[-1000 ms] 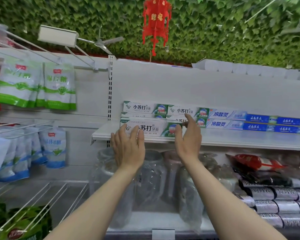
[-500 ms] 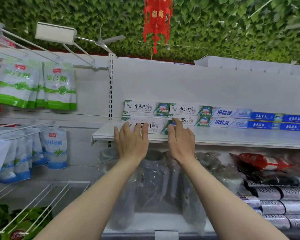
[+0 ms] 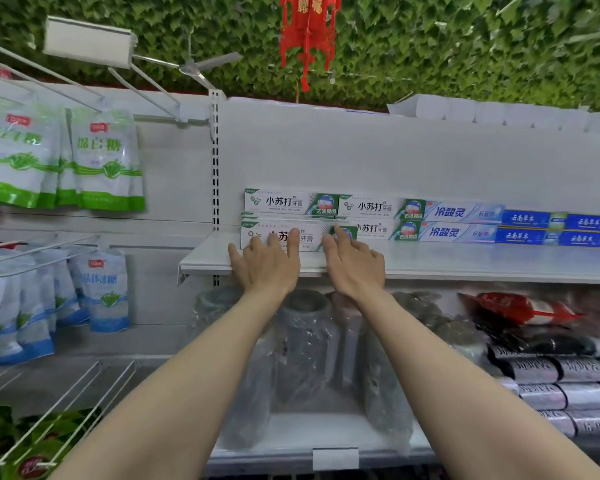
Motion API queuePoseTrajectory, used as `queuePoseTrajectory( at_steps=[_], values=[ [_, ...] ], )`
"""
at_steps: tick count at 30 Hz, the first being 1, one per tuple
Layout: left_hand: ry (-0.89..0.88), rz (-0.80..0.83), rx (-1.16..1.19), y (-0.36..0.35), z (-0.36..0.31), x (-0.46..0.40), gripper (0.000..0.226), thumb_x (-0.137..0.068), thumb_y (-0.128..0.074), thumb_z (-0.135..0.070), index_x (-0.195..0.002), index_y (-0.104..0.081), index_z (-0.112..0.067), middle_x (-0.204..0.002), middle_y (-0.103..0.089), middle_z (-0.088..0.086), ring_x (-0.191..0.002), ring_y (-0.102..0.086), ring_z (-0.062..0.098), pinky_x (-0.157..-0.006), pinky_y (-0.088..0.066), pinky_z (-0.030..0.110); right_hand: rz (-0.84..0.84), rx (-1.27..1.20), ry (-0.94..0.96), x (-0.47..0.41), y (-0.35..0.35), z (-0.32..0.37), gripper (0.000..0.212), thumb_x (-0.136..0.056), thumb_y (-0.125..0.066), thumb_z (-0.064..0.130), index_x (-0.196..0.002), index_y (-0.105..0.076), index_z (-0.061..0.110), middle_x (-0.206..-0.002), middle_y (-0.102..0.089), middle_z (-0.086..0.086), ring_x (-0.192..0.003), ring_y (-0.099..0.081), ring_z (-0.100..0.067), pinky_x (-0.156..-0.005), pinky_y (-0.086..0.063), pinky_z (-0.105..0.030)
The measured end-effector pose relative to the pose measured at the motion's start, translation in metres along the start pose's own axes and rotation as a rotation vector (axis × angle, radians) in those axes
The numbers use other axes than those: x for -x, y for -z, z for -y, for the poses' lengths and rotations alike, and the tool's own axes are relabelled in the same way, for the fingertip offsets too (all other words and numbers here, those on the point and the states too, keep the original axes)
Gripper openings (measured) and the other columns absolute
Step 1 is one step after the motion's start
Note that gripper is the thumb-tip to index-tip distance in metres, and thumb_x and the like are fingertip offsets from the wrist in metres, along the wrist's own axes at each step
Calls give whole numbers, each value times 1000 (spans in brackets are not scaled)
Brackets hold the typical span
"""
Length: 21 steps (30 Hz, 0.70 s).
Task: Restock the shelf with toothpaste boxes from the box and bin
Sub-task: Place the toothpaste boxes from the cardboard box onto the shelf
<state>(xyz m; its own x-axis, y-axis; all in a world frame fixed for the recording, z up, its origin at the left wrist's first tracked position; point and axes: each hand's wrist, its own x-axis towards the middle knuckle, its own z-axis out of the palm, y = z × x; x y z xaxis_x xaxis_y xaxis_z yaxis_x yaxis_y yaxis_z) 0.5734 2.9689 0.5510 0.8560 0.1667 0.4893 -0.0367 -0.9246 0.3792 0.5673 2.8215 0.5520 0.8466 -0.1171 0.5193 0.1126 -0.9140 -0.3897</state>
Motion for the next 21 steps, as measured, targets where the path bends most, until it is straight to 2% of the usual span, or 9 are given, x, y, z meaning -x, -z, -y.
queuePoseTrajectory(
  at_steps=[4, 7, 9, 12, 15, 17, 21],
  values=[
    [7, -54, 136, 2, 4, 0, 78, -100, -5, -61, -140, -52, -12, -140, -52, 18, -129, -49, 31, -120, -16, 48, -102, -142, -22, 10, 7, 3, 52, -107, -24, 45, -150, -41, 21, -144, -56, -9, -136, -45, -28, -115, -27, -41],
    [-28, -77, 259, 3, 9, 11, 73, -102, -12, -59, -143, -48, -10, -144, -48, 17, -133, -44, 31, -118, -22, 44, -140, -237, -72, 19, 7, 3, 48, -107, -28, 44, -144, -46, 21, -137, -60, -12, -127, -50, -32, -104, -36, -40],
    [-54, -96, 374, 4, 10, 20, 69, -103, -18, -58, -145, -46, -11, -149, -44, 15, -137, -39, 31, -118, -22, 43, -166, -318, -117, 28, 7, 4, 50, -105, -33, 49, -143, -48, 20, -134, -62, -13, -126, -53, -34, -102, -39, -42],
    [-49, -160, 558, 6, 10, 40, 62, -101, -32, -58, -143, -48, -14, -151, -42, 11, -139, -35, 29, -117, -24, 42, -276, -478, -191, 50, 10, 9, 53, -100, -41, 50, -143, -49, 19, -139, -59, -12, -130, -52, -29, -107, -40, -42],
    [-84, -212, 750, 0, 14, 66, 51, -99, -49, -50, -136, -54, -16, -145, -46, 8, -134, -38, 24, -112, -28, 34, -397, -607, -282, 79, 10, 6, 43, -102, -46, 37, -141, -50, 19, -138, -58, -7, -125, -52, -23, -103, -38, -35],
    [-37, -136, 893, -9, 18, 84, 44, -97, -54, -47, -130, -58, -19, -139, -47, 6, -129, -45, 22, -112, -33, 35, -374, -660, -351, 101, 3, 0, 39, -101, -48, 32, -138, -52, 19, -133, -59, -5, -119, -54, -20, -98, -38, -30],
    [155, 101, 1032, -44, 28, 117, 41, -90, -61, -51, -119, -64, -22, -127, -56, 4, -118, -54, 21, -106, -42, 38, -199, -722, -457, 141, -21, -25, 40, -101, -51, 33, -139, -52, 20, -140, -56, -2, -127, -51, -20, -104, -38, -31]
  ],
)
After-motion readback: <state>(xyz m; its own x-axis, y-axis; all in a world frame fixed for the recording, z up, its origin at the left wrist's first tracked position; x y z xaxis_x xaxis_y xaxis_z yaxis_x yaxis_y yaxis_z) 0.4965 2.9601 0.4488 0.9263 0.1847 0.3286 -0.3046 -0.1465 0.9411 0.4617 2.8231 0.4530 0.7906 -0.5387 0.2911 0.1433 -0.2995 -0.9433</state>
